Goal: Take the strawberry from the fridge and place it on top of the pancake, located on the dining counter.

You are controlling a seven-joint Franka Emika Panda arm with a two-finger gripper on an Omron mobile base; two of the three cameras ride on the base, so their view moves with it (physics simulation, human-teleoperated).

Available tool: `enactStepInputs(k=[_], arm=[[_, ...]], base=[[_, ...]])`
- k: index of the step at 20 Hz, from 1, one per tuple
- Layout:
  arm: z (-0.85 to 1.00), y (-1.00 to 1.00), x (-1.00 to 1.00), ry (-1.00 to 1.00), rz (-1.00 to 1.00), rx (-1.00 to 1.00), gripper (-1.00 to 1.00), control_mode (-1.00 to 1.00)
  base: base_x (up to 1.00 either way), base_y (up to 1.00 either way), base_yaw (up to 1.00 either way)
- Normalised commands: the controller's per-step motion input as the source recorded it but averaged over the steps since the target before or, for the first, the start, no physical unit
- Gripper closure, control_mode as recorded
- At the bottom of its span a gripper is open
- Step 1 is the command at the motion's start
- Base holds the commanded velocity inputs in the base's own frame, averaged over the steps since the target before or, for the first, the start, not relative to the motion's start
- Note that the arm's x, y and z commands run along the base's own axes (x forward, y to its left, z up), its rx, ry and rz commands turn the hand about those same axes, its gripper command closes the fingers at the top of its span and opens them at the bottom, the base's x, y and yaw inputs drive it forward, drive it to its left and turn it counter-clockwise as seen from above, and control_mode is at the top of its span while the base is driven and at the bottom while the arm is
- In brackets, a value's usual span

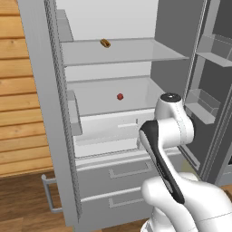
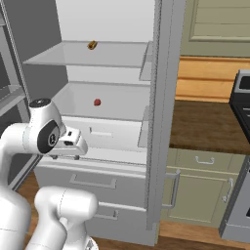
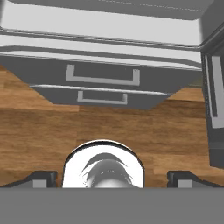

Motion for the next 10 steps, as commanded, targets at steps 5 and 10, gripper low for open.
enactStepInputs(k=[5, 10], arm=[[0.00, -0.22, -0.02, 0.00, -0.05, 0.14, -1.00, -1.00], [-0.09, -0.28, -0.01, 0.00, -0.15, 0.02, -1.00, -1.00]], base=[[0.00, 0.00, 0.00], [0.00, 0.00, 0.00]])
